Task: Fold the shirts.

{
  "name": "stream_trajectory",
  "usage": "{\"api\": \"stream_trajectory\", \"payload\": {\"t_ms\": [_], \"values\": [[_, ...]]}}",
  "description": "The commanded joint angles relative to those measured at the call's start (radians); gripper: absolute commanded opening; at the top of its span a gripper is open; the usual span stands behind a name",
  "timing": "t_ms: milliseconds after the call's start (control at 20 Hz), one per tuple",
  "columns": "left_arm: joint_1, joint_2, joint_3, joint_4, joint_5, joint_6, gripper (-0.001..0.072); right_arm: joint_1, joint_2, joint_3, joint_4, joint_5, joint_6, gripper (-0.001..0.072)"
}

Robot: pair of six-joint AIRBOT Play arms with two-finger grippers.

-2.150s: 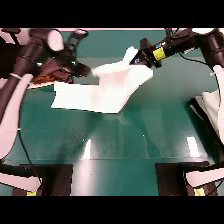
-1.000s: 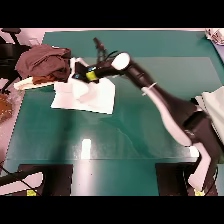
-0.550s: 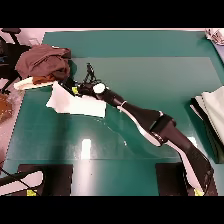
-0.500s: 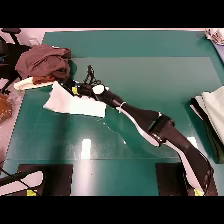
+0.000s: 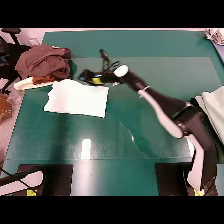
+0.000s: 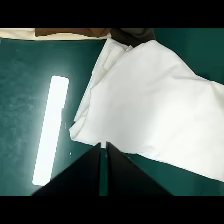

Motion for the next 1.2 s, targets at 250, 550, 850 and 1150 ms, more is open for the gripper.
{"api": "stream_trajectory", "payload": {"t_ms": [250,550,850,1150], "values": [[0.001,0.001,0.0,-0.026,-0.004,0.0,0.0074,-0.176,0.326,-0.508,-0.148,0.087,0.026,0.0696],[0.001,0.001,0.0,-0.026,-0.005,0.001,0.0074,-0.076,0.337,-0.749,0.188,-0.222,-0.195,0.0697],[0.001,0.001,0.0,-0.026,0.002,0.003,0.0074,0.157,0.084,-0.518,0.481,-0.406,-0.323,0.0663],[0.001,0.001,0.0,-0.024,0.005,0.003,0.0074,0.118,0.192,-0.166,-0.103,-0.266,0.029,0.0023]]}}
